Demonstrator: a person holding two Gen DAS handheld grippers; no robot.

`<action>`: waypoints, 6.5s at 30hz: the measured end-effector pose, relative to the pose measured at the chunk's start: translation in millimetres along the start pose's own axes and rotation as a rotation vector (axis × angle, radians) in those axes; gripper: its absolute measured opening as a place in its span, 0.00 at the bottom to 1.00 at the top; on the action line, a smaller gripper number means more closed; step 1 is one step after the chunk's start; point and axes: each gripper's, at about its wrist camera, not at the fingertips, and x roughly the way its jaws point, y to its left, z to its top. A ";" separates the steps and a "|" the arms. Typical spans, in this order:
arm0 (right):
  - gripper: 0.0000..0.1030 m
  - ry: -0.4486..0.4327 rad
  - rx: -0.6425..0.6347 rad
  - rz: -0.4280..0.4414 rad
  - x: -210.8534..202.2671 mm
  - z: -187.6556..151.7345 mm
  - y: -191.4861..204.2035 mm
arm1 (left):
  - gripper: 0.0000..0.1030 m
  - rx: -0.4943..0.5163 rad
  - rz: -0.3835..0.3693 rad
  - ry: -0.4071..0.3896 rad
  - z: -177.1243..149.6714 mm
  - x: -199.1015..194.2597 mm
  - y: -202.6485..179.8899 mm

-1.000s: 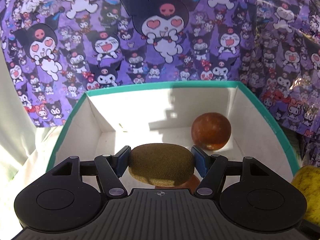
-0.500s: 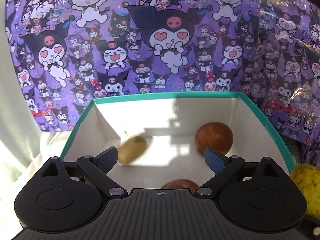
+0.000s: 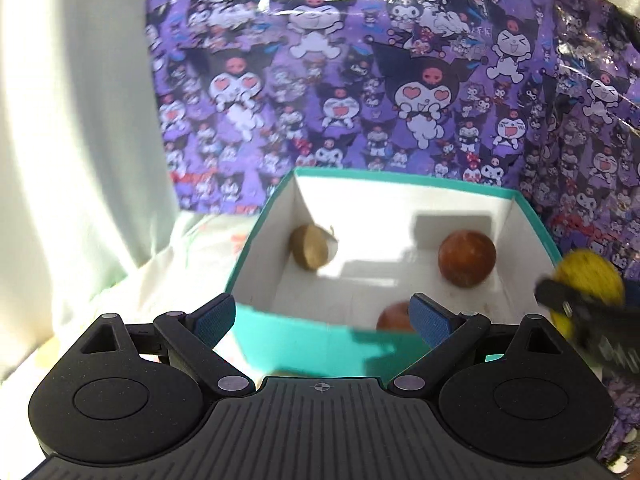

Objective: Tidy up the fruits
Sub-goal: 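Drop the kiwi into the teal box with the left tool while the right tool carries the pear over, then lower the yellow-green pear into the teal box and open the right tool, then grasp another yellow-green pear with the left tool while the right tool reaches a cherry tomato, then drop the pear into the teal box with the left tool while the right tool lifts the cherry tomato, then lower the cherry tomato into the teal box and open the right tool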

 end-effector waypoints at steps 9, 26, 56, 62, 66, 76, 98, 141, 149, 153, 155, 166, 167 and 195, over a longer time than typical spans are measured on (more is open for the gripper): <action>0.61 0.024 0.009 -0.032 25.3 -2.1 -5.3 | 0.94 0.032 -0.010 0.042 -14.1 -3.8 -8.9; 0.61 0.023 -0.043 -0.068 39.9 -1.3 -2.5 | 0.94 0.043 -0.011 0.080 -15.9 2.6 -10.8; 1.00 -0.020 -0.030 0.095 -64.9 -63.4 -6.8 | 0.94 0.249 -0.123 0.024 -98.7 -43.3 -13.6; 1.00 0.027 -0.032 0.075 -65.7 -77.3 4.3 | 0.94 0.192 -0.141 0.024 -108.5 -34.1 23.7; 1.00 0.040 -0.042 0.066 -66.5 -80.9 10.2 | 0.91 0.188 -0.109 0.032 -110.3 -22.2 41.4; 1.00 0.074 -0.062 0.051 -63.7 -88.5 24.4 | 0.79 0.203 -0.122 0.157 -125.0 23.1 57.6; 0.39 0.221 -0.160 0.080 -3.0 -125.6 57.6 | 0.72 0.122 -0.211 0.065 -106.7 -33.2 41.4; 0.21 -0.072 -0.045 0.015 -51.5 -19.6 -9.5 | 0.72 0.137 -0.099 -0.059 27.8 39.8 -61.9; 0.21 -0.086 -0.048 0.014 -41.6 -13.9 -9.8 | 0.72 0.112 -0.100 0.006 25.0 70.5 -58.4; 0.21 -0.087 -0.051 0.014 -36.4 -11.4 -9.2 | 0.72 0.100 -0.083 0.045 20.9 83.5 -55.0; 0.21 -0.090 -0.053 0.011 -34.4 -10.5 -7.9 | 0.72 0.090 -0.085 0.069 18.9 90.2 -52.5; 0.21 -0.078 -0.059 0.015 -25.4 -7.2 -2.9 | 0.92 0.083 -0.056 -0.051 18.5 61.4 -36.4; 0.21 -0.079 -0.058 0.014 -24.9 -6.9 -3.0 | 0.92 0.075 -0.055 -0.069 19.2 53.7 -33.8; 0.22 -0.014 -0.079 -0.014 24.5 -3.8 1.1 | 0.93 -0.037 0.027 -0.019 -44.9 -11.5 15.6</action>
